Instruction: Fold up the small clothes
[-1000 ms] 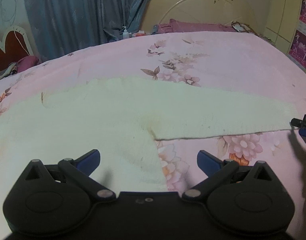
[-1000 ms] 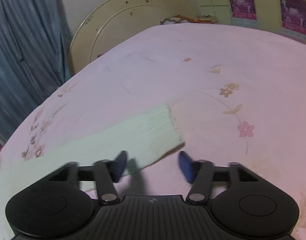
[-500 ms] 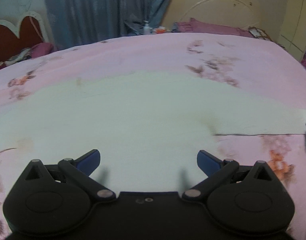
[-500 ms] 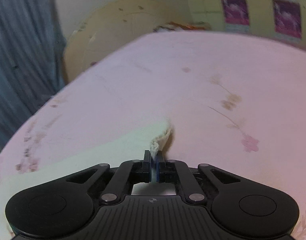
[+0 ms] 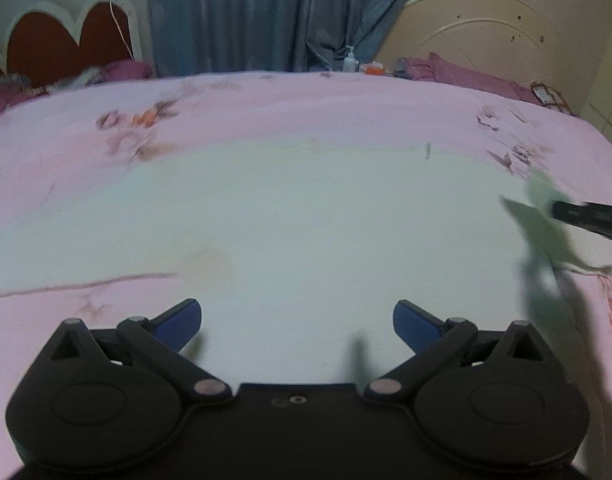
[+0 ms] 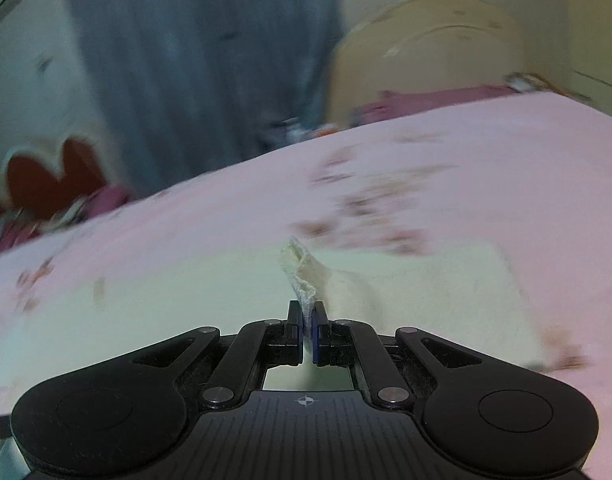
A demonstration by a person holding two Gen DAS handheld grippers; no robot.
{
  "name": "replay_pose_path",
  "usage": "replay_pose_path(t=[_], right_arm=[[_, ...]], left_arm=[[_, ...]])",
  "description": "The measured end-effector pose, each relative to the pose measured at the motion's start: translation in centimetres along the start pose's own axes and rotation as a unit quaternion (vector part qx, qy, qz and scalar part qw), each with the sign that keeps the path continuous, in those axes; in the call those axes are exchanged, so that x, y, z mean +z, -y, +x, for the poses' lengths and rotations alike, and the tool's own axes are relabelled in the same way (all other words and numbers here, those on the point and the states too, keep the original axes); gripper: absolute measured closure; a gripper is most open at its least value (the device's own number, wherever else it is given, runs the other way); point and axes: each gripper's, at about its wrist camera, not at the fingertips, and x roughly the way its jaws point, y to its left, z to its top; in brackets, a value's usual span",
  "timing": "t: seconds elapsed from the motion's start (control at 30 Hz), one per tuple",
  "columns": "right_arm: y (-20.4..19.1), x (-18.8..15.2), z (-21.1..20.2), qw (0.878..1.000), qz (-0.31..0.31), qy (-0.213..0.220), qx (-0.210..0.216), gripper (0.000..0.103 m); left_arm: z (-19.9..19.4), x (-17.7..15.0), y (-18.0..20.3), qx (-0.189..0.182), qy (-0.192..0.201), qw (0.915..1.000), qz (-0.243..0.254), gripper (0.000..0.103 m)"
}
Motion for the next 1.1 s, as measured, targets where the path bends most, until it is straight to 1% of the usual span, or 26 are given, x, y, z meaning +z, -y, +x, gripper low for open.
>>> replay_pose_path(t=[0.07,0.17,0.3,0.37,0.43,0.47,0.5,0.53,0.57,0.6,0.63,0.67,0.7,0.73,0.77,0.8,0.83,0.87,0.93,1.0,1.03,1.07,1.1], right_arm=[[-3.7,-0.9,1.3,1.0,-0.021,-0.011,0.013,0.1],[-8.2,-2.0,3.2,0.998,-0.046,-0.026,0.03,0.1],[-12.2,-3.7,4.5,0.995,-0.069,-0.038,0.054,0.1],[-13.9,-4.3,5.0,0.994,-0.079,-0.045,0.067,0.1],[-15.2,-4.9,6.1,0.991,-0.093,-0.061,0.078,0.1],[-15.9,-5.3,6.8,0.989,-0.104,-0.074,0.077,0.099],[-16.5,-5.7,7.1,0.988,-0.119,-0.077,0.069,0.098],[-17.0,-6.0,6.8,0.987,-0.134,-0.071,0.061,0.091],[-17.3,-6.2,6.4,0.986,-0.145,-0.065,0.057,0.056],[-17.2,-6.3,5.7,0.986,-0.148,-0.052,0.054,0.012],[-16.9,-6.6,4.6,0.987,-0.146,-0.029,0.057,0.005],[-16.2,-6.7,3.6,0.987,-0.147,-0.021,0.061,0.005],[-15.4,-6.8,3.1,0.988,-0.143,-0.02,0.058,0.009],[-14.3,-6.7,2.6,0.989,-0.133,-0.021,0.058,0.017],[-12.9,-6.5,2.2,0.991,-0.117,-0.027,0.055,0.039],[-11.2,-6.4,1.8,0.994,-0.094,-0.036,0.045,0.059],[-9.5,-6.4,1.4,0.996,-0.071,-0.043,0.034,0.066],[-7.4,-6.4,1.0,0.997,-0.044,-0.049,0.027,0.074],[-4.7,-6.2,-0.2,0.998,-0.017,-0.055,0.011,0.075],[-2.4,-6.3,-1.0,0.998,-0.001,-0.06,-0.003,0.075],[-1.4,-6.3,-1.4,0.998,0.008,-0.06,-0.006,0.075],[-0.4,-6.3,-1.8,0.998,0.017,-0.06,-0.012,0.075],[0.4,-6.3,-2.0,0.998,0.026,-0.058,-0.019,0.075]], left_arm=[[-0.2,-0.5,-2.1,0.005,-0.002,0.9999,-0.013,0.001],[-0.7,-1.2,-5.1,-0.005,-0.001,0.9992,-0.039,0.0],[-1.5,-1.5,-8.1,-0.008,0.02,0.9972,-0.072,0.001],[-1.5,-1.5,-9.0,-0.005,0.022,0.9968,-0.077,0.001],[-1.4,-1.4,-9.6,-0.012,0.024,0.9967,-0.077,0.001],[-1.3,-1.3,-9.6,-0.02,0.027,0.9962,-0.08,0.001],[-1.2,-1.3,-9.6,-0.025,0.029,0.9958,-0.083,0.002],[-1.1,-1.2,-9.4,-0.033,0.032,0.9952,-0.087,0.003],[-0.8,-0.9,-9.1,-0.042,0.035,0.9943,-0.092,0.008],[-0.5,-0.8,-8.8,-0.052,0.036,0.9933,-0.096,0.011],[0.0,-0.5,-8.5,-0.063,0.036,0.9924,-0.1,0.016],[0.6,-0.1,-8.0,-0.077,0.034,0.9911,-0.103,0.022],[1.5,0.3,-7.4,-0.093,0.03,0.9893,-0.108,0.025],[2.3,0.7,-6.7,-0.111,0.025,0.9873,-0.111,0.032],[3.1,1.0,-6.0,-0.131,0.019,0.9848,-0.112,0.044],[4.1,1.2,-5.0,-0.151,0.011,0.9817,-0.116,0.05],[5.2,1.5,-4.1,-0.167,0.001,0.979,-0.117,0.057],[6.4,1.8,-3.3,-0.178,-0.009,0.9767,-0.119,0.06],[8.3,2.4,-1.7,-0.193,-0.02,0.9736,-0.12,0.06],[9.4,2.9,-0.5,-0.202,-0.013,0.9722,-0.117,0.061],[9.9,3.3,0.0,-0.205,-0.011,0.9718,-0.116,0.067],[10.3,3.5,0.5,-0.209,-0.011,0.9706,-0.118,0.076],[10.9,3.7,1.0,-0.213,-0.013,0.9696,-0.119,0.081]])
